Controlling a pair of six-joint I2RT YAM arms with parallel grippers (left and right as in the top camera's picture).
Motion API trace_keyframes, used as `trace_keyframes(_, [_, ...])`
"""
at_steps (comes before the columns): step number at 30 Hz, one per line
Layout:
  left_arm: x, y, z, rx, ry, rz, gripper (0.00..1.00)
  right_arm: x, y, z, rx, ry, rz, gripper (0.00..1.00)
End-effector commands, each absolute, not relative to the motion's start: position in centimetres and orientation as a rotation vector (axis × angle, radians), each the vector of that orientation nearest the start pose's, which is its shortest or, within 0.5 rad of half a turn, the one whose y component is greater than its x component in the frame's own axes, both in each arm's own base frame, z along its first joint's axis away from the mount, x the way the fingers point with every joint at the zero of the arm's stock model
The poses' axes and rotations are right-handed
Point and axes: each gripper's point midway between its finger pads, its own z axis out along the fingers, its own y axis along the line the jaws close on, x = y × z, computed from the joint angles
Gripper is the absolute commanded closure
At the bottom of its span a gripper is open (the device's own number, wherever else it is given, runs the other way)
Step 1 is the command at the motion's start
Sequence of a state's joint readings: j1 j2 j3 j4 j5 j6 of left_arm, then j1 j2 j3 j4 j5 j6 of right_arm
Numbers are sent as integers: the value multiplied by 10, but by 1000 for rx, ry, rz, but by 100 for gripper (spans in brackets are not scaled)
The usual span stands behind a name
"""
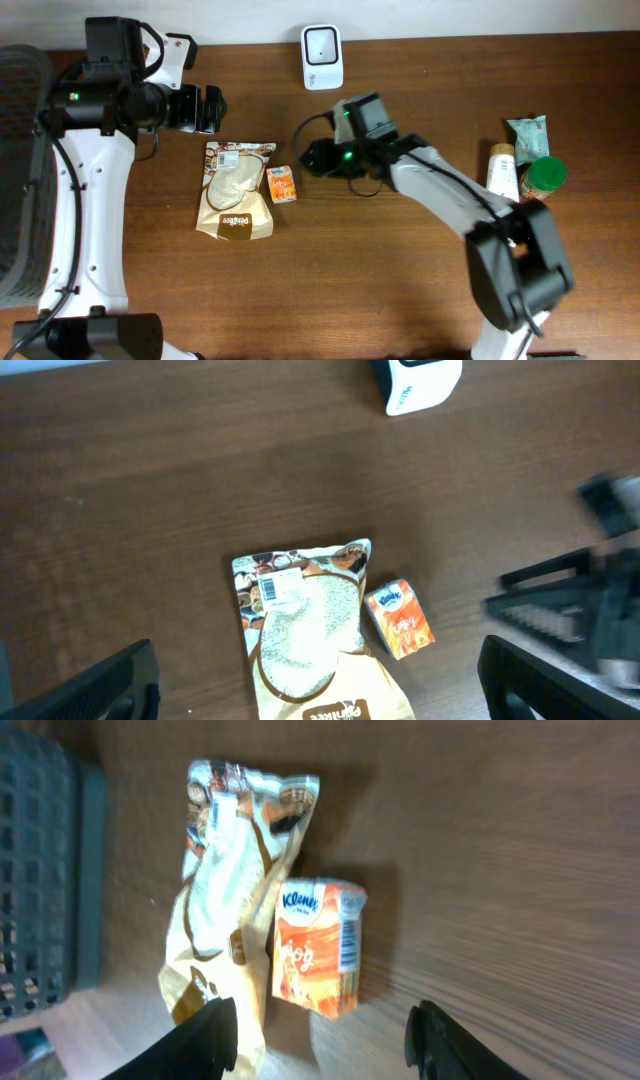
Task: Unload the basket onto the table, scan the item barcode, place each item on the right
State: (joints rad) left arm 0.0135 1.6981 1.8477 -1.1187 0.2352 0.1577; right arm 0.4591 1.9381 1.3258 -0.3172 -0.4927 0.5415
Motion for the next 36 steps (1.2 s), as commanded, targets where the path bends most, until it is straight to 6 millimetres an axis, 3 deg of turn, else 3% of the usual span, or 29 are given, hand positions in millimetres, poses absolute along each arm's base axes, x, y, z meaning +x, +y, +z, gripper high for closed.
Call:
trace_keyframes(1, [424, -34, 272, 291, 2498, -226, 1, 388, 311, 58, -80, 2707, 1080, 46])
trace_keyframes(5, [424, -34, 272, 291, 2498, -226, 1, 386, 314, 35, -29, 2752, 1082, 46])
trace_keyframes(17, [424, -34, 272, 292, 2498, -227, 1, 382, 324, 29, -28, 2755, 1003, 47])
trace_keyframes(20, [424, -34, 272, 291, 2498, -226, 1, 379, 328, 28, -27, 2761, 993, 53])
trace_keyframes(27, [424, -34, 272, 291, 2498, -226, 1, 373, 330, 24, -15, 2779, 958, 54])
trace_keyframes(32, [424, -34, 272, 291, 2498, -226, 1, 371, 333, 13, 4, 2795, 905, 58])
trace_keyframes(36, [424, -34, 272, 291, 2498, -226, 1, 368, 334, 0, 5, 2820, 902, 67])
